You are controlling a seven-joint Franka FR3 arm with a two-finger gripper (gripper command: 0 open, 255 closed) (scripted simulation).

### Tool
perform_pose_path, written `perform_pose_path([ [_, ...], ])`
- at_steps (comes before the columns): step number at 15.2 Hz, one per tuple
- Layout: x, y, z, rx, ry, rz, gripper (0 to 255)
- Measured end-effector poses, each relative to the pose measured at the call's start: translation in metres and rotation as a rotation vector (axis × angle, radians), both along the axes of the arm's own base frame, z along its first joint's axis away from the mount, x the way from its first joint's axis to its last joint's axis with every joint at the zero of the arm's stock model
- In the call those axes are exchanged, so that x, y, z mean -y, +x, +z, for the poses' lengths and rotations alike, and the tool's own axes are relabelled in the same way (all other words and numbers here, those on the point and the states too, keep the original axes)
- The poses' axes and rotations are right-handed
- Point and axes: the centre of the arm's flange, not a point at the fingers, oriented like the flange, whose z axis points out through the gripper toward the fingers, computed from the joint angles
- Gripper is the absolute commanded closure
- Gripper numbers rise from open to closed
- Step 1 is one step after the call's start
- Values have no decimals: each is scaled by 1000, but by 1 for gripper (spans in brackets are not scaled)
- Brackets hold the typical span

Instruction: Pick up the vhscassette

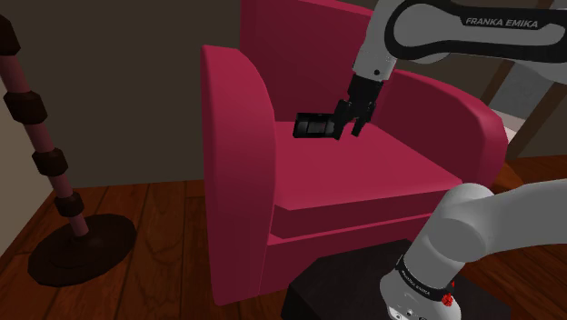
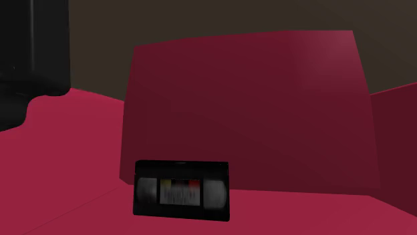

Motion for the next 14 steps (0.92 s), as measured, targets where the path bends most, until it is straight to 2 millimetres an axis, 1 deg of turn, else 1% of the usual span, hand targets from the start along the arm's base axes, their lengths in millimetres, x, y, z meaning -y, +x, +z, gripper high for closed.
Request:
perform_pose_path([
  [1,0,0,0,0,0,0,0],
  [3,14,5,-3,1,-3,59,0],
  [6,44,21,-6,4,-12,203,0],
  [8,65,38,-6,6,-19,307,0],
  [10,86,51,-10,8,-25,411,0],
  [11,96,61,-10,9,-29,463,0],
  [13,116,84,-15,10,-36,568,0],
  [14,124,94,-16,11,-40,622,0],
])
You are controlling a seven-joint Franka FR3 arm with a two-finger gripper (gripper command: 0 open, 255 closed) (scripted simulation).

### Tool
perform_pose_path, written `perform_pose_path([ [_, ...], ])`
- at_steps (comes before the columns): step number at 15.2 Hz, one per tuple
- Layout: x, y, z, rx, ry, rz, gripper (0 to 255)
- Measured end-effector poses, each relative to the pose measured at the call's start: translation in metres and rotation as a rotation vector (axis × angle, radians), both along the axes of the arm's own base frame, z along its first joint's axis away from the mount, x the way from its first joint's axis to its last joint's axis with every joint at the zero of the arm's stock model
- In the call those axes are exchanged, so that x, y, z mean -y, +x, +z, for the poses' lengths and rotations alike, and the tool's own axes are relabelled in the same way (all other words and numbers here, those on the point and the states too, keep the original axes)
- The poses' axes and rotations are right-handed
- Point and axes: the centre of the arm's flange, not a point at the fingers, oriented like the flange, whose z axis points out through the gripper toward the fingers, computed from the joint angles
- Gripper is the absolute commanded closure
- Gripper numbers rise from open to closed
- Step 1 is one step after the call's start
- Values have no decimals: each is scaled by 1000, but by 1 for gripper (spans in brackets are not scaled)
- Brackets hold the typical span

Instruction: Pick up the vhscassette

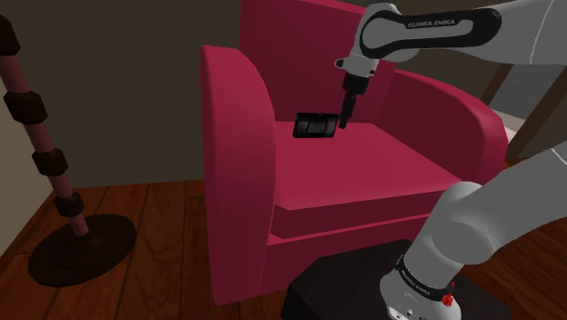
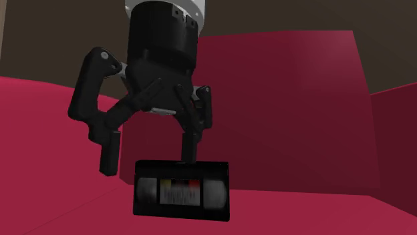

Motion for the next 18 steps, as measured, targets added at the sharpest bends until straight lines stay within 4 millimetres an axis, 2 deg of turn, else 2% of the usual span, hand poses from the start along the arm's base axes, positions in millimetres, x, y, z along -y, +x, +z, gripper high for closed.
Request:
perform_pose_path([
  [7,37,77,-5,7,-24,367,0],
  [10,44,120,-5,11,-35,523,0],
  [11,44,128,-9,10,-37,553,0],
  [18,43,134,-44,10,-39,584,0],
])
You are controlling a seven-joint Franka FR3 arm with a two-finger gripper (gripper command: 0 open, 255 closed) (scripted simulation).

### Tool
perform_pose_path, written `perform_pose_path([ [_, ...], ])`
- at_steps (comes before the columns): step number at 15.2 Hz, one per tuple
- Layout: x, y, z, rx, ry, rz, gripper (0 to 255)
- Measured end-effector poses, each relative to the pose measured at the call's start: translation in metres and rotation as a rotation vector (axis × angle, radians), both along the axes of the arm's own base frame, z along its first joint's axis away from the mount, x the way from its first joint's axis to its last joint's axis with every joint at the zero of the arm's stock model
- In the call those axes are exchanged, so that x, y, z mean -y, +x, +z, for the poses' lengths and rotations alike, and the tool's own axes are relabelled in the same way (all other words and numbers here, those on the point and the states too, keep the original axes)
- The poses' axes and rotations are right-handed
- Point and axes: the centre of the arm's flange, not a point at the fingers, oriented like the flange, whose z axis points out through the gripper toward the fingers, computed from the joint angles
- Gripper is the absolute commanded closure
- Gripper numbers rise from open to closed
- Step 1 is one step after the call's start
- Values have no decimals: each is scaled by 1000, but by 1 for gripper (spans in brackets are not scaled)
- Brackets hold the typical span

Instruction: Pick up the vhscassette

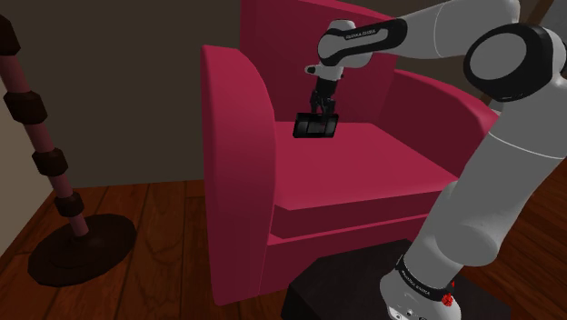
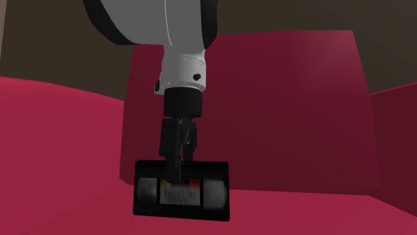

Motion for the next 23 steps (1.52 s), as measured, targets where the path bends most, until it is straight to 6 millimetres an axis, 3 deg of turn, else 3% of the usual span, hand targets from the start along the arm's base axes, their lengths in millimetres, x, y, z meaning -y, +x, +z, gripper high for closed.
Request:
perform_pose_path([
  [1,1,0,-2,0,0,0,0],
  [2,1,0,-4,0,0,0,255],
  [12,1,-1,-5,0,0,0,255],
  [23,2,-1,46,0,0,1,255],
])
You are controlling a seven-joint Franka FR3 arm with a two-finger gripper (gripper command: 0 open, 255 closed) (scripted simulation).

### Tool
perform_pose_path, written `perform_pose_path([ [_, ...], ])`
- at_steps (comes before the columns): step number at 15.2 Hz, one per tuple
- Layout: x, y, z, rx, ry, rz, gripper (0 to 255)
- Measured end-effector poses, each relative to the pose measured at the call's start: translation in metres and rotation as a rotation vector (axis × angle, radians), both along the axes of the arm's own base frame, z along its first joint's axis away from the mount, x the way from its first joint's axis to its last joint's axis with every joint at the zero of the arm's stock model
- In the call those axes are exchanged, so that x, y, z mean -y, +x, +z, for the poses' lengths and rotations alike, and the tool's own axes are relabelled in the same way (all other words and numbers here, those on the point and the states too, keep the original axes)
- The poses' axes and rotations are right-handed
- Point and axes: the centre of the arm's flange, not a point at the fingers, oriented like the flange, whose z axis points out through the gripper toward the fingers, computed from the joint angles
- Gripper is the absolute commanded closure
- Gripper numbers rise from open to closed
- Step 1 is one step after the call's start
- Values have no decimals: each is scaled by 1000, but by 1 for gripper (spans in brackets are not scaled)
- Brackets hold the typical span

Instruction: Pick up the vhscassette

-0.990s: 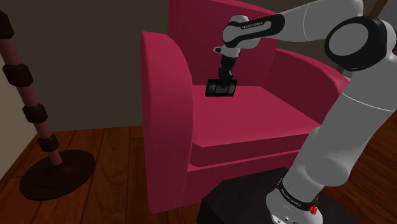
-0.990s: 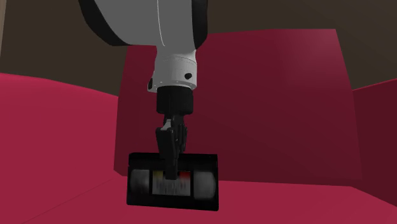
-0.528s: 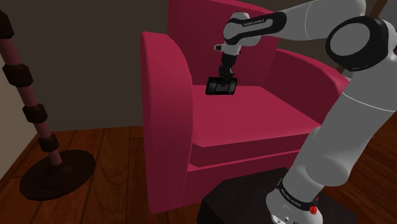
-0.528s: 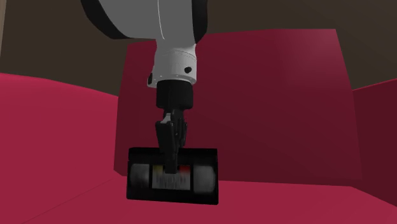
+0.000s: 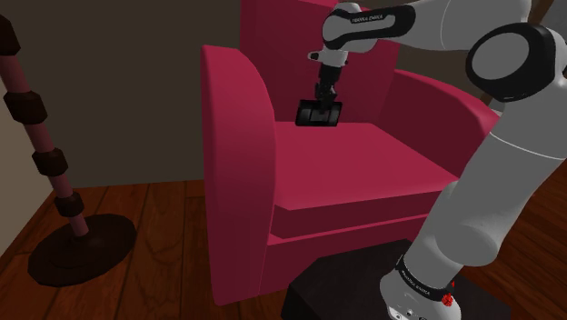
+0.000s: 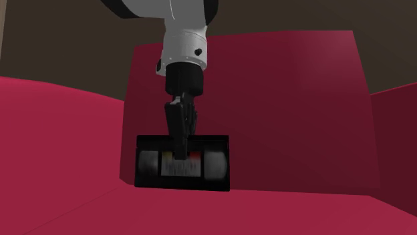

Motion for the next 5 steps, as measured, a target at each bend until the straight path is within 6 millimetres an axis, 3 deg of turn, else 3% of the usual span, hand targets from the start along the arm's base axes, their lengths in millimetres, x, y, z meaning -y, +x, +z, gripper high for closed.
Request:
perform_pose_path([
  [5,0,0,26,0,0,0,255],
])
